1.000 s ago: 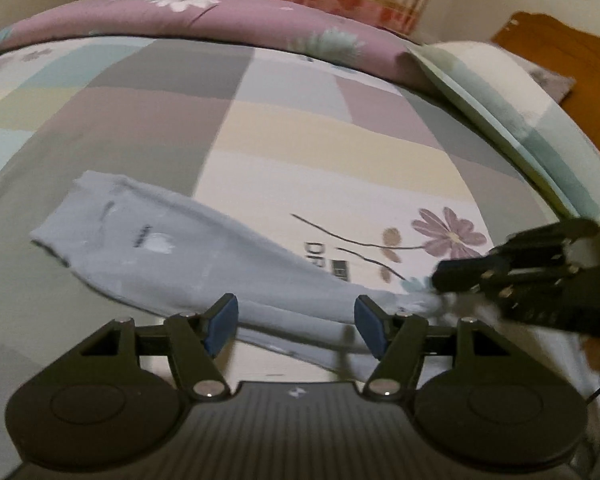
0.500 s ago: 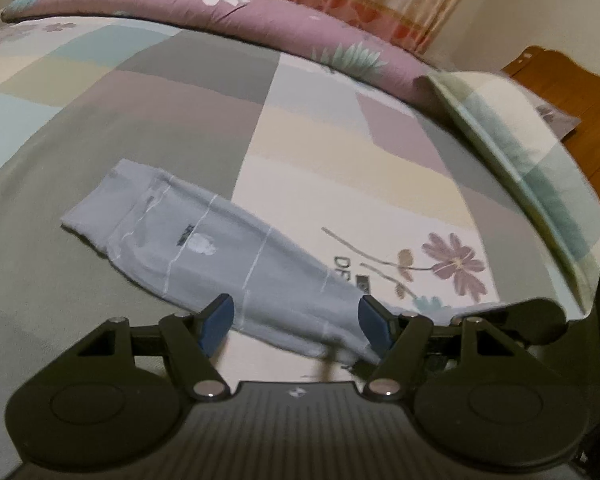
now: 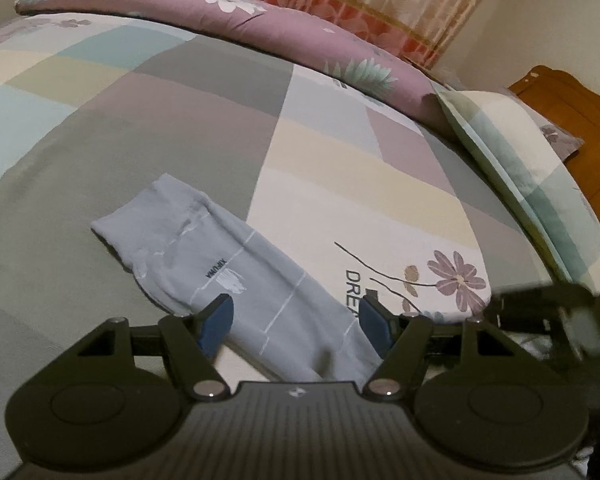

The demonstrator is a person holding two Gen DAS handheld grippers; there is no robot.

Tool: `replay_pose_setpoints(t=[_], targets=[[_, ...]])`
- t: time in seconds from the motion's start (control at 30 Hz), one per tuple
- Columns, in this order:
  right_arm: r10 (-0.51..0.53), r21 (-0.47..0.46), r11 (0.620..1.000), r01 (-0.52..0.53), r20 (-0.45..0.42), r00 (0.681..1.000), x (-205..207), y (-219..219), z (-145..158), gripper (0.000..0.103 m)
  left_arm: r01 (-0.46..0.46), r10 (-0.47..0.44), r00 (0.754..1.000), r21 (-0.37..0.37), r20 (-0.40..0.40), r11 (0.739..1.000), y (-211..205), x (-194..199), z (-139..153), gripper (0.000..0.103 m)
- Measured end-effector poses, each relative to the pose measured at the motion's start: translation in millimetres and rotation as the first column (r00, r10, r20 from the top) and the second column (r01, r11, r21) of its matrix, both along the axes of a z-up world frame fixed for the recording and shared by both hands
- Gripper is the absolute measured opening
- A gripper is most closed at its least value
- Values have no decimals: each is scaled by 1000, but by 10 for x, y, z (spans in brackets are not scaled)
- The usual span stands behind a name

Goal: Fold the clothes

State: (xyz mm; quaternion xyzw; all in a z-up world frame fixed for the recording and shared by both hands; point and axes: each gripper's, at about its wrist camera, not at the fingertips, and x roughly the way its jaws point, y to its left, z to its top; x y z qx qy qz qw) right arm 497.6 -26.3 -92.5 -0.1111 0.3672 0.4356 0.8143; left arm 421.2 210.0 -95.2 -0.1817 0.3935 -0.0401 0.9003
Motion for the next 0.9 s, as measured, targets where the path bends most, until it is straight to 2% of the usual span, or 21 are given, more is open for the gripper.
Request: replay_pose_setpoints(t=[0.07, 0.13, 0.2, 0.3, 0.33, 0.37, 0.43, 0.63, 0.83, 0.9], targets=[[-51, -33, 998, 51, -3, 999, 154, 11, -132, 21, -16, 16, 1000, 7, 2, 1000, 30, -11, 11, 69], [-72, -23, 997, 71, -68, 995, 273, 69, -314, 21, -29, 29, 1000, 3, 8, 1000, 68, -22, 23, 69], [-58, -10, 998, 57, -92, 994, 262, 152, -429, 21, -41, 41, 999, -1, 13, 999, 101, -33, 29, 69], [-36, 11, 999, 37, -78, 996, 167, 253, -501, 20, -52, 52, 999, -3, 12, 999, 133, -31, 25, 69], [-27, -5, 1000, 26, -56, 998, 129, 278, -492, 7, -54, 54, 998, -4, 11, 999, 138, -30, 23, 69], [-17, -22, 1000, 16, -33, 999, 90, 304, -482, 6, -55, 55, 998, -4, 10, 998, 141, -30, 21, 69], [-7, -63, 998, 9, 26, 1000, 44, 366, -424, 5, -56, 56, 998, -6, 12, 998, 144, -35, 25, 69], [-114, -77, 990, 122, 99, 989, 338, 370, -213, 5, -60, 61, 998, -35, 24, 998, 195, -72, 37, 69], [-227, -143, 958, 247, 141, 964, 754, 419, -254, 5, -77, 78, 997, -48, 16, 996, 247, -78, 16, 69], [-253, -166, 948, 272, 128, 959, 832, 397, -298, 5, -81, 82, 996, -51, 16, 995, 264, -82, 14, 69]])
